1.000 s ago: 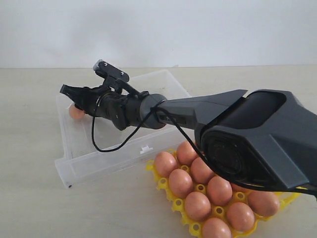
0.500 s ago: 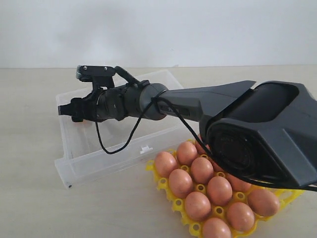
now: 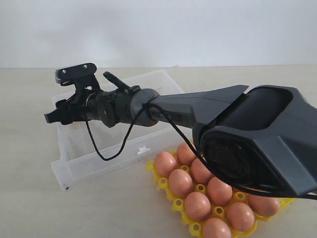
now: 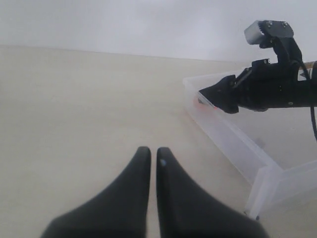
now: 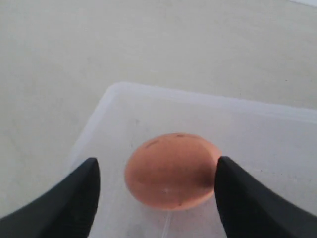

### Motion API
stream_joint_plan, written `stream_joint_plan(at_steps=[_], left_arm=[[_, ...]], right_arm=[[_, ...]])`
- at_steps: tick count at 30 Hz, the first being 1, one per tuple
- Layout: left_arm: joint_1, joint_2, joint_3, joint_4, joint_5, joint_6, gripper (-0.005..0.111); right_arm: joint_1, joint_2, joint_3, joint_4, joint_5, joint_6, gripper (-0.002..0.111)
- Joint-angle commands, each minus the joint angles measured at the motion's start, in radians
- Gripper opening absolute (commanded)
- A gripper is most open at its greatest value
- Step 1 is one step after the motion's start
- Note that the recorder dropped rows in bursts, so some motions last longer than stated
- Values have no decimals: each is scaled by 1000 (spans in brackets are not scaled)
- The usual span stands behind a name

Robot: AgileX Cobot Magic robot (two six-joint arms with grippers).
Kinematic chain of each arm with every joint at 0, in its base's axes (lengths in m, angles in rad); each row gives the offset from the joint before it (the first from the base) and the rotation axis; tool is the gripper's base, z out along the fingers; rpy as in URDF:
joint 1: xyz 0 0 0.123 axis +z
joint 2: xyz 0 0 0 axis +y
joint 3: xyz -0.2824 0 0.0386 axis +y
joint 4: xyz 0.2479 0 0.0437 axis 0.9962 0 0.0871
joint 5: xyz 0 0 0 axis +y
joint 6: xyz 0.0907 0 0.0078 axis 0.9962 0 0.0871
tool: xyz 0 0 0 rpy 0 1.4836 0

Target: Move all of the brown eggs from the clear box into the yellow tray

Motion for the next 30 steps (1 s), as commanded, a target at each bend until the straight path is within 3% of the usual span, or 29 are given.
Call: stream_joint_plan(at_steps=[1,7,14,17,23,30], left_arm=[[3,-3,3,-3,-5,-1,4],[3,-3,3,-3,-5,-1,4],[3,-3,3,-3,-5,-1,4],[3,-3,3,-3,-5,-1,4],[3,-3,3,-3,-5,-1,4],[3,-3,3,-3,-5,-1,4]], right_arm=[[1,-12,4,3,-47,196,59],[-12,45,-1,18,-87,344,59],[-23,105,-125,31,50,404,59],[-23,105,-177,36,148,404,47],[-23,105,-238,74,178,411,2],[-23,100,-277,108,182,423,0]])
